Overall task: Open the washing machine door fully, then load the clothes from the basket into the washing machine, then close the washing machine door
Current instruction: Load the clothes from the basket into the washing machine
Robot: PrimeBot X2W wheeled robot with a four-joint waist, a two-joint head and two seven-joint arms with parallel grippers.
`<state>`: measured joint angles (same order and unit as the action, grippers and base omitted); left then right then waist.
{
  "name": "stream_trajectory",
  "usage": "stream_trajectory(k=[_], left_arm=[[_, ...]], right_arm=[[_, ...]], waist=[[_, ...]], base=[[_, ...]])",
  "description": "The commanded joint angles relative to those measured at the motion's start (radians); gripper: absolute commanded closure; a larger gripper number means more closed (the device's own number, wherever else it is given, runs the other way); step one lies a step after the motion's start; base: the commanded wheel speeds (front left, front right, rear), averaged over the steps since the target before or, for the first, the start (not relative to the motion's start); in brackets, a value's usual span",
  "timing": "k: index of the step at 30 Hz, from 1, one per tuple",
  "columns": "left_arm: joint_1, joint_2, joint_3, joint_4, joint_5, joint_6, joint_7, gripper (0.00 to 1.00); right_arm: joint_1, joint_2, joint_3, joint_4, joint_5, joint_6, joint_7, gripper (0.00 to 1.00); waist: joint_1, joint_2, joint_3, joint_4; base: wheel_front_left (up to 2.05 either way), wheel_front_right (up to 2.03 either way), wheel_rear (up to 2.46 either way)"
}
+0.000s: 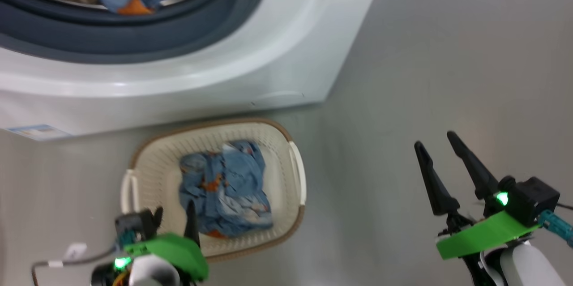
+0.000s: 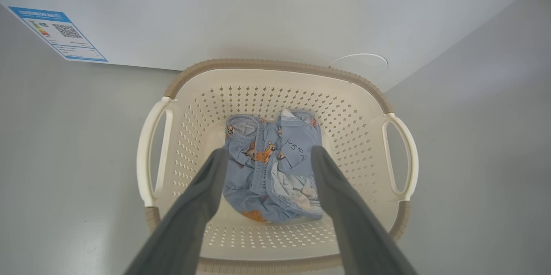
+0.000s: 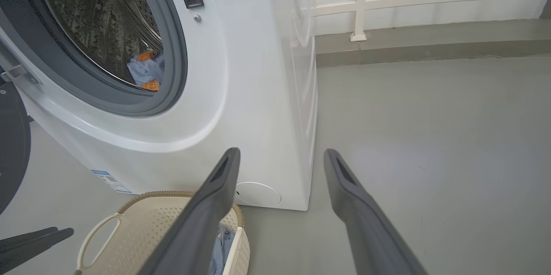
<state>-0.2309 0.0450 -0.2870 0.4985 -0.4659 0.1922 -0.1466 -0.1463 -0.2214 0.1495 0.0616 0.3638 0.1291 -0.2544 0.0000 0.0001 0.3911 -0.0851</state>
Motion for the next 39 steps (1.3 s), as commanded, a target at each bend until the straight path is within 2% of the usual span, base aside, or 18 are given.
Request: stream_trajectory(k=[1, 8, 17, 25, 32, 39], left_arm=[[-0.057, 0.011, 0.035, 0.027, -0.01, -0.008, 0.006, 0.0], [-0.235, 0.017, 0.073, 0.243, -0.061, -0.056, 0.018, 0.0], [-0.415, 0.02, 0.09, 0.472, -0.104, -0.107, 0.047, 0.0], [-0.535, 0.028, 0.092, 0.601, -0.113, -0.122, 0.058, 0.0], [-0.63, 0.03, 0.086, 0.69, -0.114, -0.107, 0.062, 0.0], [-0.696, 0.036, 0.081, 0.739, -0.117, -0.113, 0.055, 0.0]], right_arm=[[-0.02, -0.006, 0.023, -0.022, 0.011, 0.002, -0.007, 0.0], [-0.072, 0.005, 0.023, -0.015, 0.032, 0.002, -0.007, 0.0], [-0.102, -0.007, 0.016, -0.025, 0.042, 0.002, -0.007, 0.0], [-0.12, -0.022, 0.009, -0.042, 0.051, 0.002, -0.007, 0.0], [-0.12, -0.029, 0.009, -0.07, 0.055, 0.002, -0.007, 0.0], [-0.1, -0.039, 0.005, -0.089, 0.056, 0.002, -0.007, 0.0]], waist=[[0.0, -0.0001, 0.175, -0.125], [0.0, -0.0001, 0.276, -0.179], [0.0, -0.0001, 0.374, -0.193], [0.0, -0.0001, 0.462, -0.2], [0.0, -0.0001, 0.539, -0.202], [0.0, -0.0001, 0.574, -0.202]], base=[[0.0, 0.0, 0.0], [0.0, 0.0, 0.0], [0.0, 0.0, 0.0], [0.0, 0.0, 0.0], [0.0, 0.0, 0.0], [0.0, 0.0, 0.0]])
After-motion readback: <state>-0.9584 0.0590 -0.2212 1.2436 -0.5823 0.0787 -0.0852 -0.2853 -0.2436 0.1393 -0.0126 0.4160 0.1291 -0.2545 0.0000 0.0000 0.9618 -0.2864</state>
